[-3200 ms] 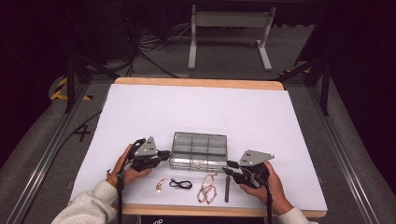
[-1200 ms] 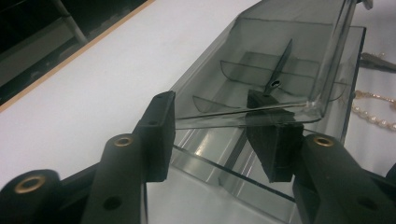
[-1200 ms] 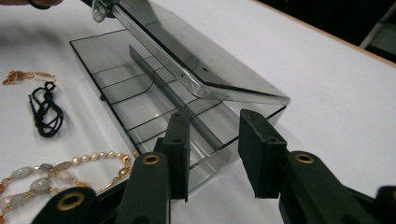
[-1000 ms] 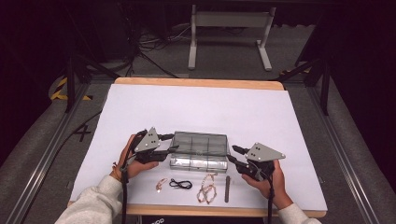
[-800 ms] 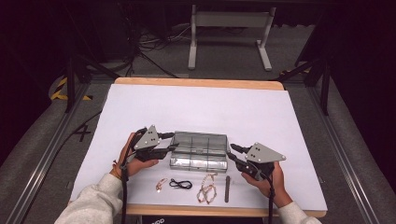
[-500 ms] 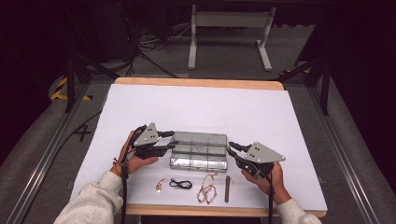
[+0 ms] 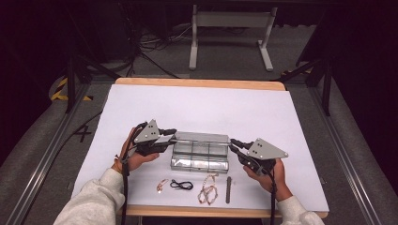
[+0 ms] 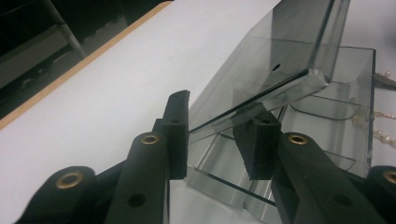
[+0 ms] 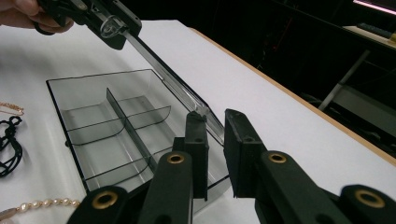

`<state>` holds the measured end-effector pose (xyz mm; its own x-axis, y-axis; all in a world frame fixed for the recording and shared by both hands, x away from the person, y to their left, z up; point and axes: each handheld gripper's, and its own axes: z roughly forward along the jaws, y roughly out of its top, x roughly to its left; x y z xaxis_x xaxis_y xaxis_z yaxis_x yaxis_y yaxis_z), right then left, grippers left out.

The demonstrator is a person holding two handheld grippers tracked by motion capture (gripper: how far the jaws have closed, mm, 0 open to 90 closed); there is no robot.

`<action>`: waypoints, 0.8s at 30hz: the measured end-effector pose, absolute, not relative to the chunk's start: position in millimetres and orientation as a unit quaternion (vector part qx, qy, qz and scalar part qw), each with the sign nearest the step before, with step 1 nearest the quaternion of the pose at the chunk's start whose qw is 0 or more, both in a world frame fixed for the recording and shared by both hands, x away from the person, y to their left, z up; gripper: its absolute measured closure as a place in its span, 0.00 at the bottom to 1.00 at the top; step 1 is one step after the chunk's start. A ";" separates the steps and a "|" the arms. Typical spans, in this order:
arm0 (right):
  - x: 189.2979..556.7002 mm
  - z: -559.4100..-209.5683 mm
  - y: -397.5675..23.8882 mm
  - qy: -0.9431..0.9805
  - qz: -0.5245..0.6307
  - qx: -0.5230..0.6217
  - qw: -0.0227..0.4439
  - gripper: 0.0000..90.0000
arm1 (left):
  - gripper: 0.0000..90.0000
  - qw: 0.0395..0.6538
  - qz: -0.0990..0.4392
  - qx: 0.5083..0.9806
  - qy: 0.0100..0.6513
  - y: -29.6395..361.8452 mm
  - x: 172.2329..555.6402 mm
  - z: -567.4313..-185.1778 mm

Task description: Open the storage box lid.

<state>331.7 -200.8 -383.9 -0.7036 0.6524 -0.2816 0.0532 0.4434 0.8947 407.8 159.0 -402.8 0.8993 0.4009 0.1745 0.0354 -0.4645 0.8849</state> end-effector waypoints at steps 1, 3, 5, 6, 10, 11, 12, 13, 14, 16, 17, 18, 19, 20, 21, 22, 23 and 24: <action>332.6 -382.9 -201.2 0.790 0.478 0.223 0.313 0.90 | 0.76 0.503 0.182 0.834 0.131 158.1 408.0 -402.7; 334.4 -380.9 -201.9 0.789 0.480 0.223 0.311 0.90 | 0.77 0.503 0.182 0.835 0.130 157.4 408.8 -402.3; 336.3 -379.4 -201.8 0.788 0.482 0.224 0.310 0.90 | 0.78 0.502 0.184 0.835 0.129 156.7 410.7 -402.0; 336.9 -379.2 -201.8 0.788 0.483 0.223 0.311 0.90 | 0.78 0.505 0.180 0.833 0.133 156.5 411.7 -401.8; 341.7 -378.5 -204.8 0.783 0.493 0.230 0.303 0.91 | 0.79 0.508 0.178 0.833 0.132 156.2 414.3 -401.3; 342.7 -378.4 -205.1 0.782 0.495 0.231 0.300 0.91 | 0.80 0.508 0.181 0.832 0.132 156.6 414.9 -401.0; 343.8 -378.1 -205.6 0.781 0.496 0.231 0.300 0.91 | 0.80 0.508 0.181 0.832 0.132 156.6 415.1 -400.9; 344.5 -378.0 -205.3 0.780 0.497 0.232 0.301 0.91 | 0.80 0.507 0.182 0.832 0.131 156.6 415.5 -400.6; 345.3 -377.8 -205.2 0.780 0.497 0.233 0.300 0.91 | 0.80 0.506 0.182 0.833 0.131 156.8 415.9 -400.2; 346.7 -378.1 -205.0 0.778 0.497 0.234 0.304 0.92 | 0.81 0.506 0.184 0.833 0.130 156.4 416.7 -399.7; 347.5 -377.9 -205.4 0.778 0.498 0.235 0.302 0.92 | 0.81 0.506 0.184 0.833 0.130 156.3 417.0 -399.4; 347.8 -377.9 -205.5 0.777 0.500 0.238 0.300 0.92 | 0.81 0.507 0.181 0.832 0.135 155.9 417.2 -399.3; 348.6 -378.0 -205.6 0.775 0.502 0.239 0.301 0.92 | 0.81 0.507 0.182 0.832 0.136 155.6 417.8 -399.5; 349.6 -377.9 -205.8 0.774 0.503 0.240 0.301 0.92 | 0.81 0.507 0.184 0.831 0.134 155.9 418.6 -399.4; 350.5 -377.9 -206.1 0.773 0.505 0.241 0.300 0.92 | 0.81 0.509 0.183 0.830 0.136 155.9 418.8 -399.5; 351.6 -378.1 -206.3 0.771 0.507 0.243 0.299 0.92 | 0.82 0.509 0.184 0.830 0.137 155.9 418.8 -399.5; 352.5 -378.3 -206.3 0.771 0.507 0.245 0.296 0.92 | 0.82 0.509 0.185 0.829 0.137 155.8 418.9 -399.5; 353.3 -378.8 -206.2 0.771 0.507 0.248 0.296 0.92 | 0.82 0.509 0.185 0.829 0.138 155.8 419.1 -399.4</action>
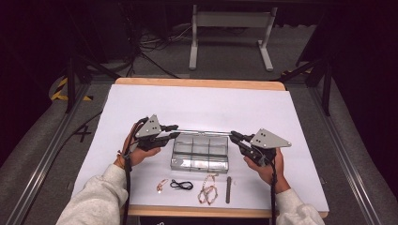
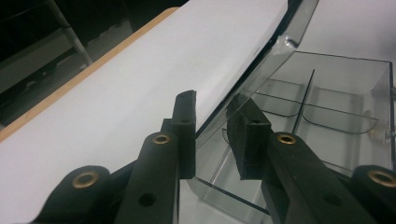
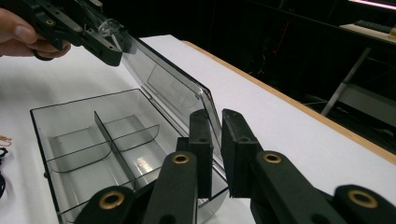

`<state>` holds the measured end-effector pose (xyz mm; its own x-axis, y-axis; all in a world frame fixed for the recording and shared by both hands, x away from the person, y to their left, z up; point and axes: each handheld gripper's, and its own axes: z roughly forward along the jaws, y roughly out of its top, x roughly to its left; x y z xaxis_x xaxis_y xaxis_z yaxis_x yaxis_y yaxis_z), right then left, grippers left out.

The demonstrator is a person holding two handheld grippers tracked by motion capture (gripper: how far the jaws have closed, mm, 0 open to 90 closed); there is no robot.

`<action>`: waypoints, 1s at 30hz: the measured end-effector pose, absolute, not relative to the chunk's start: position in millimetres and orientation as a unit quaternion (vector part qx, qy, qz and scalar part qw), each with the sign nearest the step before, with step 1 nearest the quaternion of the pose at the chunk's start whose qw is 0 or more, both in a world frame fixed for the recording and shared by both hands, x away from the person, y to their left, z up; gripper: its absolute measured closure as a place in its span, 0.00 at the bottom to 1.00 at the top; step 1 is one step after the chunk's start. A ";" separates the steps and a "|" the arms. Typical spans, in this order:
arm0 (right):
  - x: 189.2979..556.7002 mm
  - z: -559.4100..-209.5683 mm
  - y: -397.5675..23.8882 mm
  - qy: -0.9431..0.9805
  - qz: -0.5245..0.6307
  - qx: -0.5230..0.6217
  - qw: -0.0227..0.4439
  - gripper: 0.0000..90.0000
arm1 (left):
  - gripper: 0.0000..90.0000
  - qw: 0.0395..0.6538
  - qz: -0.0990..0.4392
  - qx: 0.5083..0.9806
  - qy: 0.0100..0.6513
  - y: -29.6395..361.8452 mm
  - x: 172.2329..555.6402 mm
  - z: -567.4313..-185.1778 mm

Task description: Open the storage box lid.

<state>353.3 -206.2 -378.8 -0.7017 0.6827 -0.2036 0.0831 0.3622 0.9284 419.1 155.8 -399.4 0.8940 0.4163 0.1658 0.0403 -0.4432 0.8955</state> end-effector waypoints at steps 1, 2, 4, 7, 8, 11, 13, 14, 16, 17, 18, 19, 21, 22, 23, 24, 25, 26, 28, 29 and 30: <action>354.1 -379.3 -206.1 0.770 0.507 0.251 0.295 0.92 | 0.82 0.510 0.184 0.828 0.139 155.8 419.5 -399.6; 354.1 -379.3 -206.1 0.770 0.507 0.251 0.295 0.92 | 0.82 0.510 0.184 0.828 0.139 155.8 419.5 -399.6; 356.2 -381.3 -205.8 0.765 0.511 0.260 0.292 0.92 | 0.82 0.514 0.184 0.826 0.140 156.0 421.4 -400.0; 360.8 -384.0 -206.2 0.762 0.515 0.271 0.285 0.92 | 0.83 0.518 0.179 0.824 0.144 157.0 423.6 -400.1; 362.5 -384.9 -206.1 0.759 0.517 0.276 0.283 0.92 | 0.83 0.518 0.179 0.824 0.144 157.0 423.6 -400.1; 366.9 -387.9 -207.1 0.755 0.521 0.288 0.275 0.93 | 0.83 0.525 0.176 0.819 0.149 158.0 427.5 -401.4; 370.9 -391.6 -208.2 0.750 0.525 0.301 0.266 0.94 | 0.84 0.524 0.172 0.820 0.153 158.2 430.0 -402.7; 372.2 -392.6 -208.7 0.749 0.526 0.305 0.264 0.94 | 0.84 0.528 0.169 0.817 0.156 158.0 431.0 -404.0; 373.8 -393.1 -208.7 0.745 0.530 0.308 0.262 0.94 | 0.84 0.533 0.165 0.815 0.160 158.1 433.4 -404.7; 374.5 -393.1 -208.3 0.744 0.530 0.311 0.262 0.94 | 0.84 0.534 0.165 0.814 0.159 158.2 434.4 -404.9; 375.1 -393.5 -208.1 0.743 0.530 0.313 0.263 0.95 | 0.84 0.535 0.163 0.813 0.163 158.0 435.1 -405.5; 376.0 -394.1 -207.8 0.742 0.529 0.317 0.263 0.95 | 0.84 0.536 0.160 0.812 0.166 157.9 435.9 -406.0; 378.2 -396.7 -207.5 0.742 0.527 0.322 0.262 0.95 | 0.83 0.541 0.156 0.809 0.170 157.4 437.5 -407.5; 379.5 -398.4 -207.6 0.742 0.526 0.324 0.261 0.95 | 0.83 0.541 0.155 0.809 0.170 157.0 438.0 -408.0; 380.2 -399.2 -207.8 0.744 0.522 0.327 0.260 0.95 | 0.83 0.540 0.157 0.809 0.168 156.9 438.8 -408.2; 381.3 -400.3 -207.8 0.742 0.525 0.326 0.258 0.95 | 0.83 0.540 0.155 0.809 0.173 156.4 439.1 -409.1; 382.1 -401.3 -207.7 0.741 0.525 0.330 0.256 0.95 | 0.83 0.540 0.155 0.809 0.174 156.3 440.2 -410.2; 383.6 -403.1 -207.5 0.743 0.521 0.334 0.255 0.95 | 0.83 0.541 0.151 0.809 0.177 156.0 440.5 -411.0; 385.6 -406.3 -206.8 0.745 0.516 0.337 0.253 0.95 | 0.83 0.537 0.153 0.811 0.176 155.9 442.5 -412.6; 386.7 -408.0 -206.6 0.746 0.515 0.340 0.252 0.95 | 0.83 0.536 0.150 0.811 0.180 155.4 442.7 -413.6; 388.0 -409.8 -206.6 0.746 0.512 0.345 0.250 0.95 | 0.83 0.535 0.153 0.811 0.180 155.3 443.7 -414.3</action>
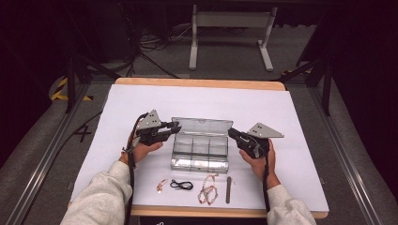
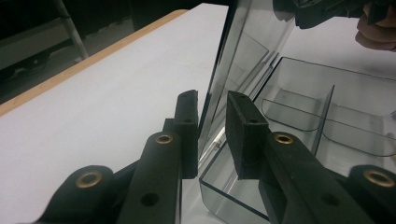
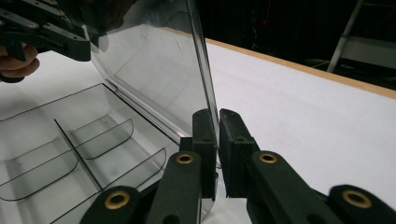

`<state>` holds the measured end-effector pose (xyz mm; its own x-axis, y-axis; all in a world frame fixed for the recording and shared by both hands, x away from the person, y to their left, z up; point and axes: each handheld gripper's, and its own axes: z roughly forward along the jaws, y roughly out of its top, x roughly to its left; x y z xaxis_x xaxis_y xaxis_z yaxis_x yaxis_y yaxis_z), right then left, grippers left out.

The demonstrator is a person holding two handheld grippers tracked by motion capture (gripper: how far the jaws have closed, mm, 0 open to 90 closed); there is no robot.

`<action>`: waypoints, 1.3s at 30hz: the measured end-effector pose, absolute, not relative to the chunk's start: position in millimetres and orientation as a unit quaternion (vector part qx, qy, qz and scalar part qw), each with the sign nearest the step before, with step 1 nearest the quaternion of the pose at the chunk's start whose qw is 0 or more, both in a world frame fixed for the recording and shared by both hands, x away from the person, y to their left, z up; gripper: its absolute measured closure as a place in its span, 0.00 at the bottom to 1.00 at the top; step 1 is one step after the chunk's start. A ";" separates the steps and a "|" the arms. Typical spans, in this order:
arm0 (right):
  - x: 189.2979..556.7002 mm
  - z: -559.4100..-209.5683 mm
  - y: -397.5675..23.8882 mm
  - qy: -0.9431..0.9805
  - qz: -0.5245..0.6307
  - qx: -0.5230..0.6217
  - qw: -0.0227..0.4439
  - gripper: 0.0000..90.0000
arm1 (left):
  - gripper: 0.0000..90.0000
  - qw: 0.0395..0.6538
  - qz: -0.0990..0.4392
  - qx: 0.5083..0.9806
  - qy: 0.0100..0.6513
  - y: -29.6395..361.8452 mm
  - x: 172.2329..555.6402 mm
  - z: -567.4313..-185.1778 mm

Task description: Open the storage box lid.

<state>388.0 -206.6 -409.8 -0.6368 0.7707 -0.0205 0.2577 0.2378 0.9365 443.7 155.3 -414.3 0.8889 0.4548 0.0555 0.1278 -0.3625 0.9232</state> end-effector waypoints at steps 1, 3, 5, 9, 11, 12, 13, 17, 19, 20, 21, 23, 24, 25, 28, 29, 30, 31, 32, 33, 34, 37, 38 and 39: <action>389.2 -411.2 -206.7 0.746 0.513 0.345 0.247 0.95 | 0.83 0.536 0.147 0.811 0.183 154.9 443.9 -415.4; 390.0 -412.4 -206.9 0.748 0.510 0.347 0.245 0.95 | 0.83 0.536 0.146 0.811 0.184 154.8 444.7 -416.6; 391.6 -414.8 -206.7 0.751 0.507 0.348 0.243 0.95 | 0.84 0.537 0.141 0.811 0.187 155.0 446.4 -418.5; 395.9 -420.1 -205.4 0.751 0.500 0.356 0.242 0.95 | 0.84 0.532 0.140 0.812 0.193 154.5 449.9 -421.3; 397.2 -421.5 -205.5 0.752 0.499 0.358 0.241 0.95 | 0.85 0.536 0.135 0.810 0.198 154.6 450.5 -422.2; 397.7 -421.7 -205.6 0.752 0.499 0.357 0.241 0.95 | 0.85 0.535 0.136 0.810 0.197 154.6 450.7 -422.3; 397.7 -421.6 -205.6 0.753 0.499 0.356 0.241 0.95 | 0.85 0.535 0.135 0.811 0.197 154.7 450.9 -422.3; 399.2 -422.3 -206.3 0.752 0.500 0.355 0.241 0.96 | 0.86 0.538 0.131 0.808 0.201 155.2 453.7 -423.5; 400.0 -423.6 -206.9 0.749 0.503 0.361 0.237 0.97 | 0.86 0.542 0.128 0.805 0.206 155.1 454.7 -424.6; 400.4 -424.2 -207.0 0.748 0.504 0.362 0.236 0.97 | 0.86 0.542 0.128 0.804 0.207 155.2 455.0 -424.9; 400.3 -424.5 -206.9 0.748 0.503 0.362 0.236 0.97 | 0.86 0.542 0.127 0.804 0.208 155.3 455.3 -425.4; 400.5 -425.6 -206.0 0.750 0.500 0.361 0.239 0.96 | 0.86 0.541 0.126 0.805 0.209 155.2 454.8 -425.6; 400.8 -426.6 -205.8 0.750 0.500 0.362 0.239 0.96 | 0.86 0.540 0.128 0.806 0.209 155.0 454.5 -425.9; 401.2 -428.6 -205.4 0.750 0.499 0.363 0.237 0.96 | 0.86 0.540 0.127 0.805 0.210 154.9 454.3 -426.3; 401.7 -431.9 -205.3 0.753 0.495 0.364 0.236 0.96 | 0.86 0.539 0.125 0.806 0.212 155.2 455.2 -427.7; 401.7 -431.9 -205.3 0.753 0.495 0.364 0.236 0.96 | 0.86 0.539 0.125 0.806 0.212 155.2 455.2 -427.7; 401.8 -431.8 -205.2 0.754 0.494 0.363 0.237 0.96 | 0.86 0.539 0.123 0.806 0.212 155.4 455.7 -428.2; 401.6 -431.2 -204.7 0.755 0.491 0.362 0.239 0.96 | 0.86 0.542 0.119 0.804 0.215 155.9 456.3 -429.3; 401.4 -431.1 -204.9 0.756 0.491 0.362 0.239 0.96 | 0.86 0.540 0.119 0.805 0.215 156.4 457.0 -430.0; 401.5 -431.5 -205.4 0.754 0.493 0.363 0.237 0.96 | 0.87 0.538 0.119 0.805 0.218 155.4 456.2 -431.1; 401.7 -432.0 -205.6 0.753 0.495 0.364 0.236 0.96 | 0.87 0.535 0.121 0.808 0.215 155.2 456.4 -431.2; 402.0 -433.7 -204.7 0.754 0.492 0.362 0.241 0.96 | 0.87 0.526 0.123 0.813 0.217 154.4 457.4 -432.8; 401.8 -434.2 -204.3 0.755 0.490 0.362 0.242 0.96 | 0.87 0.525 0.119 0.813 0.221 153.4 456.6 -433.9; 401.8 -434.4 -204.3 0.754 0.491 0.363 0.241 0.96 | 0.87 0.525 0.120 0.813 0.219 154.2 457.1 -434.2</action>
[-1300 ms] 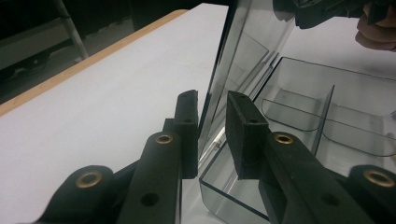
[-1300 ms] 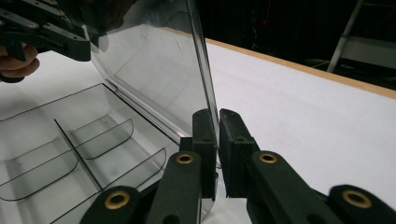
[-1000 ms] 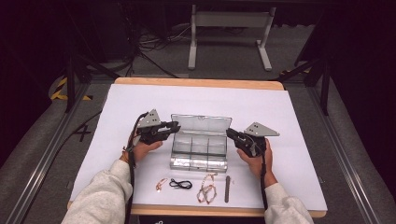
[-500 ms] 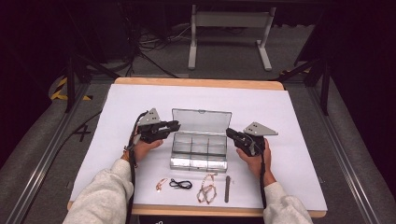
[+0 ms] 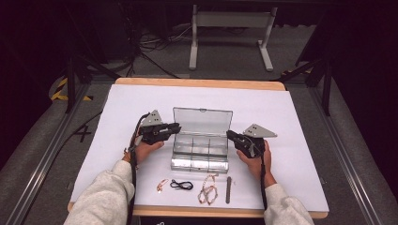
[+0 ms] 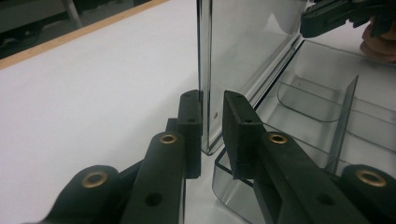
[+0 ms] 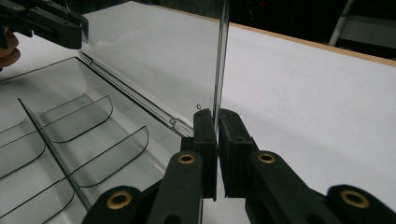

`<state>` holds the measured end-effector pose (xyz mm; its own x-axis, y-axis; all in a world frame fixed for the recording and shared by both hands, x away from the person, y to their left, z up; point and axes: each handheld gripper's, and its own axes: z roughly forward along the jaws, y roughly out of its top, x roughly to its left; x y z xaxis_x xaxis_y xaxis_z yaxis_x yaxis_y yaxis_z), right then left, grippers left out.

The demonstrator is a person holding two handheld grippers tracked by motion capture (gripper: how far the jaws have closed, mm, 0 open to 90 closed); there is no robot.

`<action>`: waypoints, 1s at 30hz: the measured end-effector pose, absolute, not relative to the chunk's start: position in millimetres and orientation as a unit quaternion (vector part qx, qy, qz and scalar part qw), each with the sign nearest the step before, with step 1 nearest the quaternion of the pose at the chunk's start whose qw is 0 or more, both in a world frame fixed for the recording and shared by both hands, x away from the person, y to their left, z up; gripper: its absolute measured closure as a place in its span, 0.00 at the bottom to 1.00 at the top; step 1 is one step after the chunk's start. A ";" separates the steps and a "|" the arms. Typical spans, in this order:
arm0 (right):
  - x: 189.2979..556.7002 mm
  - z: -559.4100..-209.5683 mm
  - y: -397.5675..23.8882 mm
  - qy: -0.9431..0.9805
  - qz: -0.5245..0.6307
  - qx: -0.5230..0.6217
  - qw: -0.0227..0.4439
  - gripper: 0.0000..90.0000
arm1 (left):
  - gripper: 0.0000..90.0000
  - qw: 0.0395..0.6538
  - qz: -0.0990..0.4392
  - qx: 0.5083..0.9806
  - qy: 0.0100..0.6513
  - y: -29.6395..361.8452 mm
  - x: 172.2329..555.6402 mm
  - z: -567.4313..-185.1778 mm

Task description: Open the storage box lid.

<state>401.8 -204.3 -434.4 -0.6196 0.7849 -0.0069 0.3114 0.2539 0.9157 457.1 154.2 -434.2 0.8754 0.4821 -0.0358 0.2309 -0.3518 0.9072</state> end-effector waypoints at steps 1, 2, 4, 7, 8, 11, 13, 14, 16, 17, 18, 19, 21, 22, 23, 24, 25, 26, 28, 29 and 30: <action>401.8 -434.3 -204.8 0.753 0.492 0.365 0.238 0.96 | 0.87 0.527 0.116 0.813 0.219 155.1 457.7 -434.7; 401.6 -434.2 -205.1 0.754 0.491 0.365 0.239 0.96 | 0.87 0.527 0.113 0.813 0.221 155.2 458.0 -435.8; 401.7 -435.1 -204.4 0.753 0.491 0.366 0.240 0.96 | 0.87 0.523 0.112 0.815 0.222 154.6 458.9 -437.8; 402.3 -436.6 -204.7 0.751 0.495 0.368 0.237 0.96 | 0.87 0.520 0.110 0.818 0.220 154.5 459.8 -438.8; 402.5 -436.8 -205.0 0.750 0.495 0.369 0.236 0.96 | 0.87 0.520 0.108 0.818 0.221 154.3 459.8 -439.1; 402.9 -437.2 -205.6 0.749 0.499 0.369 0.231 0.96 | 0.86 0.520 0.103 0.818 0.225 153.8 459.4 -439.8; 402.3 -437.2 -205.2 0.749 0.497 0.371 0.233 0.96 | 0.86 0.517 0.106 0.820 0.222 153.7 459.7 -439.8; 402.1 -437.3 -205.1 0.749 0.497 0.372 0.233 0.96 | 0.86 0.516 0.105 0.821 0.221 153.8 459.8 -439.9; 402.3 -437.5 -205.3 0.748 0.498 0.371 0.233 0.95 | 0.86 0.513 0.109 0.823 0.219 153.5 459.4 -439.4; 401.9 -437.4 -205.0 0.749 0.497 0.372 0.234 0.95 | 0.86 0.514 0.109 0.822 0.219 153.5 459.4 -439.5; 401.9 -437.6 -205.0 0.748 0.498 0.371 0.233 0.94 | 0.86 0.514 0.108 0.822 0.220 153.5 459.5 -439.8; 402.1 -437.9 -205.2 0.748 0.499 0.371 0.232 0.94 | 0.85 0.515 0.107 0.822 0.219 153.8 459.8 -440.0; 402.2 -438.3 -205.3 0.747 0.501 0.371 0.230 0.94 | 0.85 0.516 0.105 0.820 0.223 153.6 459.7 -440.5; 402.3 -438.5 -205.6 0.746 0.503 0.372 0.229 0.94 | 0.85 0.518 0.104 0.820 0.223 153.5 459.8 -440.7; 402.3 -438.5 -205.6 0.746 0.503 0.372 0.229 0.94 | 0.85 0.518 0.103 0.819 0.223 153.6 460.0 -440.9; 402.4 -438.7 -206.2 0.746 0.503 0.373 0.229 0.94 | 0.85 0.520 0.102 0.818 0.223 153.7 460.2 -441.2; 402.7 -439.1 -206.5 0.745 0.506 0.372 0.226 0.94 | 0.84 0.521 0.102 0.817 0.224 153.6 460.4 -441.6; 402.9 -439.2 -206.6 0.744 0.507 0.371 0.225 0.93 | 0.84 0.521 0.103 0.817 0.225 153.6 460.5 -441.7; 403.2 -439.2 -206.6 0.745 0.507 0.371 0.224 0.92 | 0.83 0.521 0.103 0.817 0.226 153.6 460.8 -441.7; 403.2 -438.8 -206.7 0.746 0.506 0.370 0.224 0.91 | 0.82 0.521 0.103 0.816 0.227 153.6 460.6 -441.6; 403.5 -438.6 -207.4 0.746 0.505 0.371 0.223 0.92 | 0.82 0.521 0.104 0.816 0.228 153.6 460.5 -441.6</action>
